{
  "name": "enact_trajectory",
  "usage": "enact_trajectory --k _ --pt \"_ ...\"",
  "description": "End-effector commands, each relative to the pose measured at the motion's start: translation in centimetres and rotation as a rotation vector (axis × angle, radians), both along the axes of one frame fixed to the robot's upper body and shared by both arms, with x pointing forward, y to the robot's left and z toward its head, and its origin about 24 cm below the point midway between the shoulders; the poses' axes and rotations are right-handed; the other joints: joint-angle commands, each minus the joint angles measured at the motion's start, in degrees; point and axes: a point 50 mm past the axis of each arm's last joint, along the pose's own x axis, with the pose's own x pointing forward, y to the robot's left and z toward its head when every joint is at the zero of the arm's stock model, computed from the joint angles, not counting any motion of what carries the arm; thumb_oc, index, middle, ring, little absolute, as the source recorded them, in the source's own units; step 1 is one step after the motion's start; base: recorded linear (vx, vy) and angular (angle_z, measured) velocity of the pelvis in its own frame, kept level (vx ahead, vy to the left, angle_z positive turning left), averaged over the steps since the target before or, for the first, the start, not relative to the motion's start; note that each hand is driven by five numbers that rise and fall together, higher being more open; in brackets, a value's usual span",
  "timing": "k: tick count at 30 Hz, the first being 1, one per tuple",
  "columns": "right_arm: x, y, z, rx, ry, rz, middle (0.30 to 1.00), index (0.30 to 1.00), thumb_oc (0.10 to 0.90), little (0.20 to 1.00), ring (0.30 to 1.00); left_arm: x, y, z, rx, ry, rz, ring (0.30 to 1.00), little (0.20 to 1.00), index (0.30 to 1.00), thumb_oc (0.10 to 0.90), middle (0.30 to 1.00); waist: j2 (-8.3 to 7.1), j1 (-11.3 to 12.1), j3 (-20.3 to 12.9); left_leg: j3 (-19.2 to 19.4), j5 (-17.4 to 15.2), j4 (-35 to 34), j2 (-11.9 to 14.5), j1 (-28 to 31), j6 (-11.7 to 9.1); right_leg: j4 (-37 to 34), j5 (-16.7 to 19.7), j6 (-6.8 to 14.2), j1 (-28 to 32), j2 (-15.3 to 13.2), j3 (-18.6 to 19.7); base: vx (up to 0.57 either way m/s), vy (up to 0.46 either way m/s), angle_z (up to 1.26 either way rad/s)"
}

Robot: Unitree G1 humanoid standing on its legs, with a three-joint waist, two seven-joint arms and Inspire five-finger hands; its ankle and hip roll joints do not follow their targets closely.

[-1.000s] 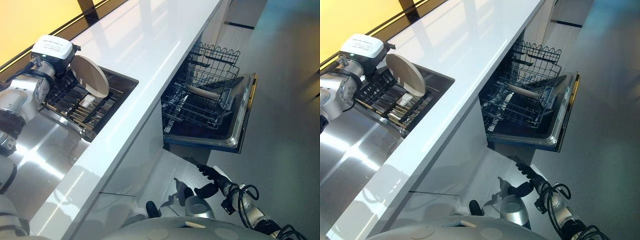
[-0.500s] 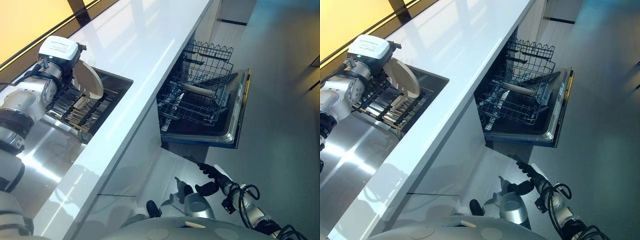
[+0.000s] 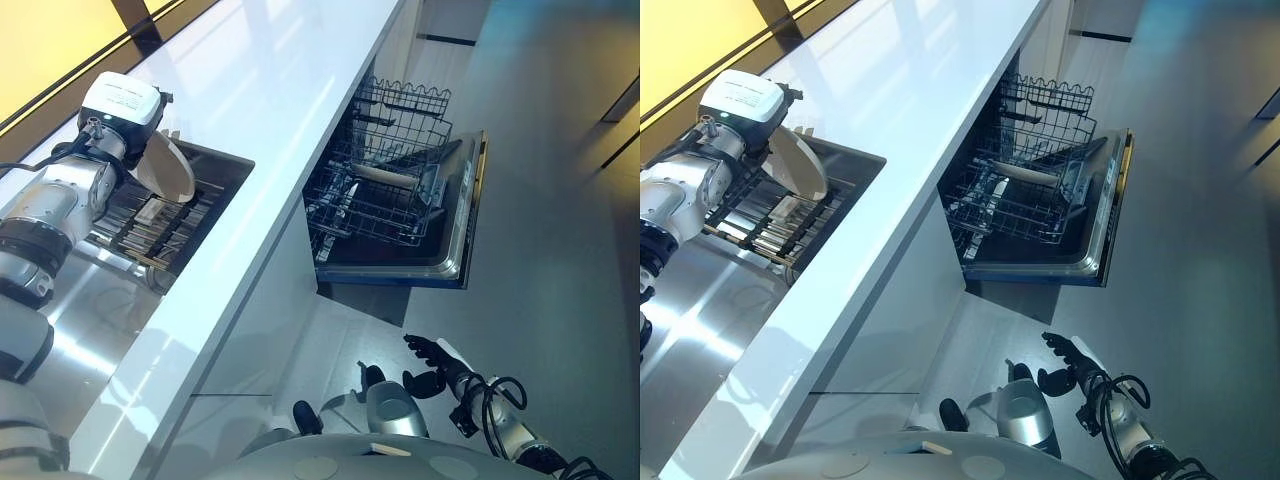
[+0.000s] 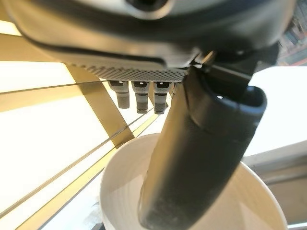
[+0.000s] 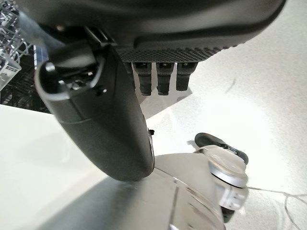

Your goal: Pick up plates and place into dishwasher.

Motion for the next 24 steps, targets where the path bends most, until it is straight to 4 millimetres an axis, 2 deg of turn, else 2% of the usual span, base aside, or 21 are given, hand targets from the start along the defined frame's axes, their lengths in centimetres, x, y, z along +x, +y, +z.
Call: enact_trajectory --k 1,4,5,7,10,11,12,13,19,24 --pt "-3.1 -1.2 -0.4 -0.061 0.084 0.081 0.900 0.900 0.800 0.900 0.900 0.6 0.9 5.4 0.101 -0.110 0.124 0.900 0.900 0.900 0.800 0.900 1.56 -1.87 -2.90 -3.43 -12.71 11.17 -3.49 -2.96 1.32 2.41 11.04 4.19 -11.74 0.03 1.80 0.03 0.014 -0.08" --pt "-2.8 -1.3 -0.2 -0.064 0.082 0.085 0.900 0.900 0.800 0.900 0.900 0.7 1.1 5.1 0.135 -0.071 0.158 0.834 0.823 0.834 0.723 0.834 1.70 -2.03 -2.67 -3.51 -12.70 11.32 -3.55 -3.12 1.29 2.47 10.98 4.20 -11.83 0.12 1.92 0.02 0.008 -0.04" --pt "-2.7 -1.3 -0.2 -0.065 0.080 0.088 0.900 0.900 0.800 0.900 0.900 0.8 1.1 4.9 0.143 -0.052 0.169 0.778 0.757 0.778 0.657 0.778 1.78 -2.11 -2.51 -3.54 -12.61 11.32 -3.57 -3.15 1.29 2.51 11.03 4.14 -11.84 0.18 1.95 0.00 0.000 0.00" --pt "-2.7 -1.3 -0.2 -0.067 0.076 0.090 0.900 0.900 0.800 0.900 0.900 0.9 1.3 4.6 0.161 -0.010 0.188 0.587 0.535 0.587 0.435 0.587 1.94 -2.23 -2.33 -3.67 -12.44 11.29 -3.61 -3.34 1.27 2.71 11.05 4.10 -12.13 0.33 1.98 0.00 0.000 0.00" --pt "-2.4 -1.4 0.0 -0.070 0.068 0.096 0.900 0.900 0.800 0.900 0.900 1.0 1.5 4.0 0.203 0.044 0.220 0.507 0.442 0.507 0.342 0.507 2.26 -2.29 -2.06 -4.12 -11.98 10.84 -3.69 -3.59 1.17 2.65 11.00 3.98 -12.48 0.61 1.85 0.01 0.018 -0.04" --pt "-2.4 -1.4 0.0 -0.070 0.068 0.098 0.900 0.900 0.800 0.900 0.900 1.0 1.5 3.9 0.207 0.054 0.224 0.439 0.362 0.439 0.262 0.439 2.31 -2.30 -2.04 -4.17 -11.92 10.78 -3.70 -3.64 1.14 2.63 10.97 3.96 -12.52 0.65 1.85 -0.01 0.009 -0.05" --pt "-2.3 -1.3 0.1 -0.071 0.067 0.101 0.900 0.900 0.800 0.900 0.900 1.0 1.6 3.8 0.214 0.070 0.234 0.331 0.236 0.331 0.136 0.331 2.39 -2.30 -2.02 -4.24 -11.79 10.63 -3.70 -3.69 1.10 2.58 10.92 3.97 -12.57 0.75 1.84 0.00 0.014 -0.05" --pt "-2.2 -1.3 0.1 -0.072 0.066 0.102 0.900 0.900 0.800 0.900 0.900 1.0 1.6 3.7 0.221 0.084 0.246 0.300 0.200 0.300 0.100 0.300 2.44 -2.30 -2.02 -4.30 -11.66 10.53 -3.70 -3.76 1.06 2.54 10.85 3.95 -12.59 0.79 1.78 -0.01 0.015 -0.07" --pt "-1.7 -1.4 0.2 -0.079 0.059 0.112 0.900 0.900 0.800 0.900 0.900 1.0 2.2 3.1 0.270 0.157 0.331 0.300 0.200 0.300 0.100 0.300 2.69 -2.23 -2.10 -4.25 -11.13 9.63 -3.45 -3.81 0.81 1.91 10.00 3.80 -12.28 1.05 1.38 -0.01 0.001 -0.01" --pt "-1.6 -1.0 0.1 -0.070 0.058 0.119 0.900 0.900 0.800 0.900 0.900 1.2 2.1 4.1 0.262 0.069 0.296 0.300 0.200 0.300 0.100 0.300 2.53 -1.73 -2.70 -4.17 -10.85 9.27 -3.04 -3.79 0.60 1.44 8.98 3.71 -11.37 1.12 1.02 -0.05 -0.040 0.01"
